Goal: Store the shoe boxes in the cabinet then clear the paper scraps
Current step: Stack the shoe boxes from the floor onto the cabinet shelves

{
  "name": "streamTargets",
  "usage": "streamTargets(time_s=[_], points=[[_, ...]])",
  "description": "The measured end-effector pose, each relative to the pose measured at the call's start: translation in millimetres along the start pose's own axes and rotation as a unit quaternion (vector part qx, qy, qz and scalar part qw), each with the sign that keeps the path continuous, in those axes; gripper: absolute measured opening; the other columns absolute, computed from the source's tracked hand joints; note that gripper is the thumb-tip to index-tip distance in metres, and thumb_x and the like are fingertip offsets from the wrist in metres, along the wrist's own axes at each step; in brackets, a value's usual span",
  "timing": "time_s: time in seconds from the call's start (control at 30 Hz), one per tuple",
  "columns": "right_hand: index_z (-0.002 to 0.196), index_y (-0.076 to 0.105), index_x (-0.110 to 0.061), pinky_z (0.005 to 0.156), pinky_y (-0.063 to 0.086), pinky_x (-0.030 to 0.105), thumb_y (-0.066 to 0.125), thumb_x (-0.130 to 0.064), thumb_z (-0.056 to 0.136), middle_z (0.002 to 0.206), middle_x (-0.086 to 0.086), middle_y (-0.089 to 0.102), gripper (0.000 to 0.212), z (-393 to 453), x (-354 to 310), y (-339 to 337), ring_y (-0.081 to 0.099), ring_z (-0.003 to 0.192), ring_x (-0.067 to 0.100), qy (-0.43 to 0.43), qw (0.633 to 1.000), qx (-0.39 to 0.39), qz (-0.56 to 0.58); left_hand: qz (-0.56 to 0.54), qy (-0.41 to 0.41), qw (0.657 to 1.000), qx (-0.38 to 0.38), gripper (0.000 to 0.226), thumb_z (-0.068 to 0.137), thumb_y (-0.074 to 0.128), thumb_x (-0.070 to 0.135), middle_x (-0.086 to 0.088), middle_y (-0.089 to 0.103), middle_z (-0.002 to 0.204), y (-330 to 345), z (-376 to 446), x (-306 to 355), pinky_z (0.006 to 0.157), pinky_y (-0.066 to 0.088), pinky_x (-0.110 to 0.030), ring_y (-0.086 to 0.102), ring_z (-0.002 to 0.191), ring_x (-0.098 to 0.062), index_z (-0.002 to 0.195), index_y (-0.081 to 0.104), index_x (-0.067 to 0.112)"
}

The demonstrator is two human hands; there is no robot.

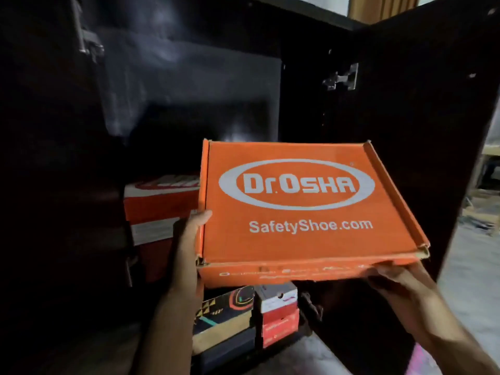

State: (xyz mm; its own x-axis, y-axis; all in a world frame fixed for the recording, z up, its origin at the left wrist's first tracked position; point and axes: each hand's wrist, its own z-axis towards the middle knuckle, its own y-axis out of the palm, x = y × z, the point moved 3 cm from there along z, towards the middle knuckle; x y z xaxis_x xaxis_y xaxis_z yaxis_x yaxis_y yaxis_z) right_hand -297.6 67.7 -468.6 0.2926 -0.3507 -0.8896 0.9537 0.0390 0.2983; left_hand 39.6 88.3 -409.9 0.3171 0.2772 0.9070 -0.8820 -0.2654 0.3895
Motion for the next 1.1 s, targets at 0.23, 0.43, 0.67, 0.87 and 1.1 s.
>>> streamTargets(time_s=[0.23,0.43,0.67,0.87,1.1], points=[[0.147,0.045,-0.030,0.094,0.052,0.046,0.067,-0.017,0.088,0.136,0.005,0.065,0.063,102.2,-44.6,95.1,0.064,0.123,0.022,-0.048,0.995,-0.082,-0.042,0.042,0.222,0.966,0.125,0.070,0.074,0.063,0.072,-0.006,0.061,0.139,-12.9,37.7,58.2,0.109,0.047,-0.047,0.055,0.132,-0.029,0.131,0.063,0.032],[0.141,0.045,-0.033,0.097,0.052,0.044,0.073,-0.021,0.090,0.133,-0.007,0.063,0.059,173.7,-27.3,154.5,0.061,0.122,0.019,0.013,0.995,-0.094,-0.037,0.142,0.259,0.941,0.162,0.076,0.066,0.065,0.062,-0.008,0.048,0.134,-24.2,81.2,76.4,0.100,0.051,-0.044,0.055,0.122,-0.027,0.131,0.055,0.025],[0.142,0.042,-0.026,0.088,0.049,0.038,0.073,-0.016,0.092,0.125,-0.006,0.061,0.060,215.1,14.2,204.2,0.058,0.120,0.022,0.049,0.989,-0.100,-0.092,0.223,0.260,0.911,0.229,0.085,0.089,0.068,0.015,-0.012,0.039,0.162,-38.9,119.4,70.1,0.114,0.034,-0.029,0.042,0.146,-0.028,0.161,0.023,0.014],[0.151,0.029,-0.030,0.101,0.054,0.057,0.069,-0.030,0.095,0.138,0.008,0.056,0.069,228.2,34.5,225.2,0.062,0.121,0.033,0.047,0.982,-0.088,-0.162,0.262,0.324,0.853,0.314,0.097,0.087,0.062,-0.006,-0.010,0.021,0.169,-31.8,115.8,51.2,0.123,0.033,-0.036,0.031,0.154,-0.029,0.165,0.016,0.026],[0.153,0.025,-0.024,0.101,0.055,0.053,0.065,-0.030,0.099,0.125,0.003,0.052,0.068,232.6,43.6,254.0,0.060,0.123,0.031,0.046,0.977,-0.064,-0.197,0.354,0.314,0.828,0.300,0.087,0.082,0.074,0.027,-0.004,0.015,0.172,-24.3,122.3,13.3,0.124,0.029,-0.056,0.010,0.159,-0.031,0.160,0.034,0.027]])
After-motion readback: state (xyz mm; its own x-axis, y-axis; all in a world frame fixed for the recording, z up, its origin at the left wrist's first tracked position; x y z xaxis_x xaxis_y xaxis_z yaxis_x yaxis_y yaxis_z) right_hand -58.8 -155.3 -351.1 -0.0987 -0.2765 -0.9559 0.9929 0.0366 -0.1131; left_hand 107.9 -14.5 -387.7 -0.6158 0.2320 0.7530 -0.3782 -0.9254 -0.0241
